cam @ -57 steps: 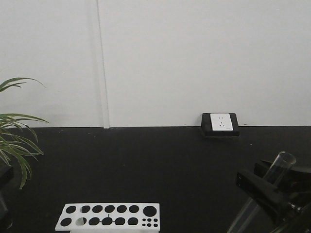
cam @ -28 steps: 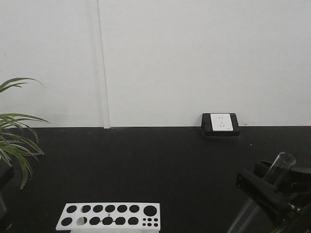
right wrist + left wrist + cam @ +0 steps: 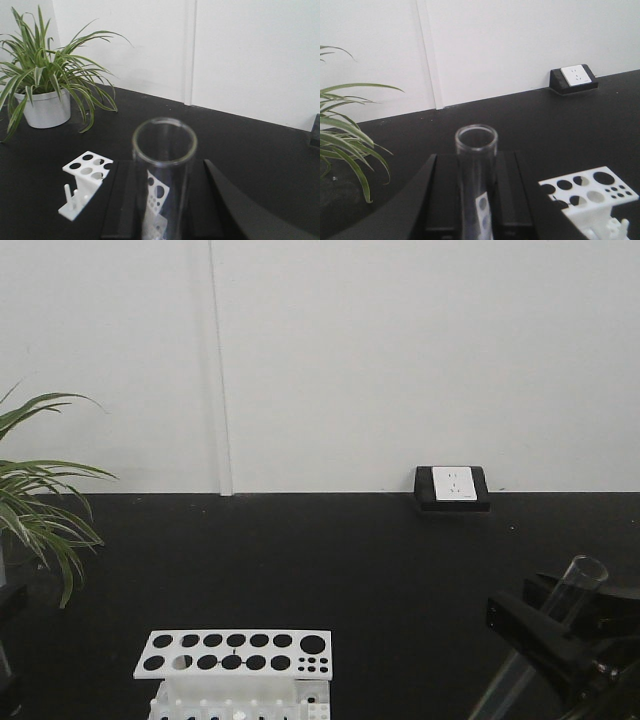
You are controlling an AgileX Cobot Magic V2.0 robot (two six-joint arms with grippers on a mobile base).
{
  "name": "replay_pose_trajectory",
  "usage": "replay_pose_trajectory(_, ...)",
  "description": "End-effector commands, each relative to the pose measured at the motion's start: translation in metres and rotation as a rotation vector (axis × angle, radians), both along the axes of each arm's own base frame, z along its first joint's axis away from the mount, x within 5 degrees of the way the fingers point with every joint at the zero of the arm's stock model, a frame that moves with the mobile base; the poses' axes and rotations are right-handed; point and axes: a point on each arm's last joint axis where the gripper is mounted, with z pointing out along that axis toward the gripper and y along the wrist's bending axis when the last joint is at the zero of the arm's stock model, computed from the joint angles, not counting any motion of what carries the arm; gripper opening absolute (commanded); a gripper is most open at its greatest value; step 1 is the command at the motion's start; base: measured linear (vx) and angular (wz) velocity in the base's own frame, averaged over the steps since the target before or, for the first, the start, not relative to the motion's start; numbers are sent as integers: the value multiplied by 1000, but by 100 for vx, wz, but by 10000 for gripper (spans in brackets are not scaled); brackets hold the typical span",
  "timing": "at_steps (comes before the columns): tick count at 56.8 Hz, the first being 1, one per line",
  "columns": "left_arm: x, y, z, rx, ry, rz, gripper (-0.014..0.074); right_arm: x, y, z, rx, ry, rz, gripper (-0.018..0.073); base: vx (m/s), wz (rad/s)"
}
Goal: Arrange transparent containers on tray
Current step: 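Drive the base back and turn toward the yellow tray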
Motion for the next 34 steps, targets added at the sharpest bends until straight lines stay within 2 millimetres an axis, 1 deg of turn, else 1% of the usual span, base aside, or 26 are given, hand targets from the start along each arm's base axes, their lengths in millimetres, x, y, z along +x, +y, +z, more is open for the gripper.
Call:
replay_pose_trajectory(1, -2, -3, 18, -37, -110, -27, 62, -2, -1, 19, 53, -109, 7, -11, -16, -1)
replay_pose_trajectory(16, -2, -3, 18, -37, -110, -27, 62, -2, -1, 19, 53, -109, 7, -11, -17, 2)
replay_pose_trajectory(34, -2, -3, 18, -37, -110, -27, 62, -2, -1, 19, 52, -109, 7, -11, -20, 10)
